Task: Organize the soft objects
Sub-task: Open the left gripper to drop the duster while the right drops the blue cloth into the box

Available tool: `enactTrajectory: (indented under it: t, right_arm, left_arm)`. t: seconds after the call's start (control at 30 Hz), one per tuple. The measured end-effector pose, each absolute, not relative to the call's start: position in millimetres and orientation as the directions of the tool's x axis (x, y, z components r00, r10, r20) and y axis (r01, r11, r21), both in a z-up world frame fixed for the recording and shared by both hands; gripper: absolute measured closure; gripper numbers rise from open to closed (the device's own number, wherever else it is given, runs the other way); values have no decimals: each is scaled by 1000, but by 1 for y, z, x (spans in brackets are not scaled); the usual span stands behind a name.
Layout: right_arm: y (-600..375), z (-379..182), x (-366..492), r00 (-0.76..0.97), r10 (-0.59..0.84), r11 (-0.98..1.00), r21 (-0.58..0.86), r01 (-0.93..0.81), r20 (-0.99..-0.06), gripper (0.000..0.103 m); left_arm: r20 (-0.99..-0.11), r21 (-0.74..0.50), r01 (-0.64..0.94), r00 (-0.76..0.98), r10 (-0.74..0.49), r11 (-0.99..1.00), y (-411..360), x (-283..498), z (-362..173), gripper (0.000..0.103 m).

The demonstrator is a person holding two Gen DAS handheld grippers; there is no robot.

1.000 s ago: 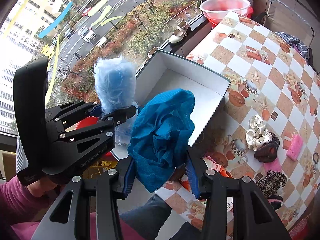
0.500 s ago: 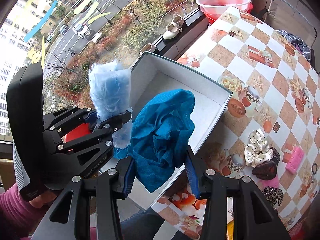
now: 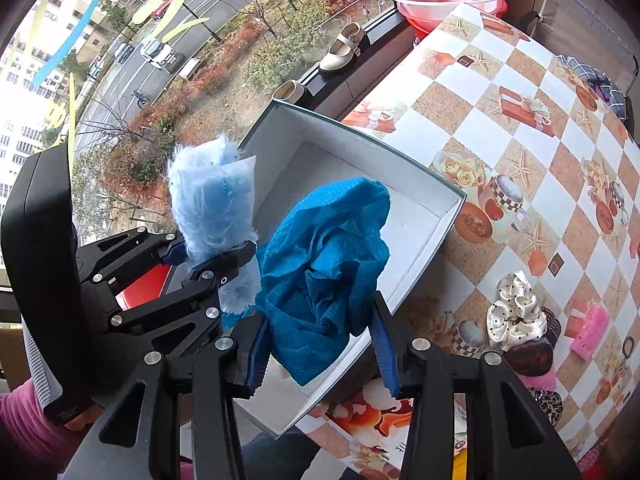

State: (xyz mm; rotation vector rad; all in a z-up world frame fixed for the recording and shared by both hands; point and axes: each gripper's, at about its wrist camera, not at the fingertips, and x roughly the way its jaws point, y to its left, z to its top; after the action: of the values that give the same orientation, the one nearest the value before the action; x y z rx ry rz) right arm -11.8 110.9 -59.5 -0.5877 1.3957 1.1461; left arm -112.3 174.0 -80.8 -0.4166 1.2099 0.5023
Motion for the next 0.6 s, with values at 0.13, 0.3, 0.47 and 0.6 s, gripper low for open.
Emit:
enactTrajectory:
  t: [0.13, 0.3, 0.47, 0.6]
  right_arm:
    - [114, -63, -11, -194, 267, 393, 290, -873, -944, 57]
    - [116, -63, -6, -215, 284, 400, 320, -859, -934, 7]
    - [108, -54, 6, -149, 285, 450, 269, -851, -947, 1]
    - [92, -47, 21, -168, 303, 507, 308, -805, -938, 1]
  left_arm:
    - [-949, -34, -567, 276, 151, 823, 172, -112, -81, 66]
    - [-944, -49, -562, 295, 145, 825, 170, -115, -80, 18]
    - [-953, -123, -557, 298, 59, 821, 173, -108, -86, 12]
    - [-937, -244, -568, 346, -41, 786, 175, -108, -82, 11]
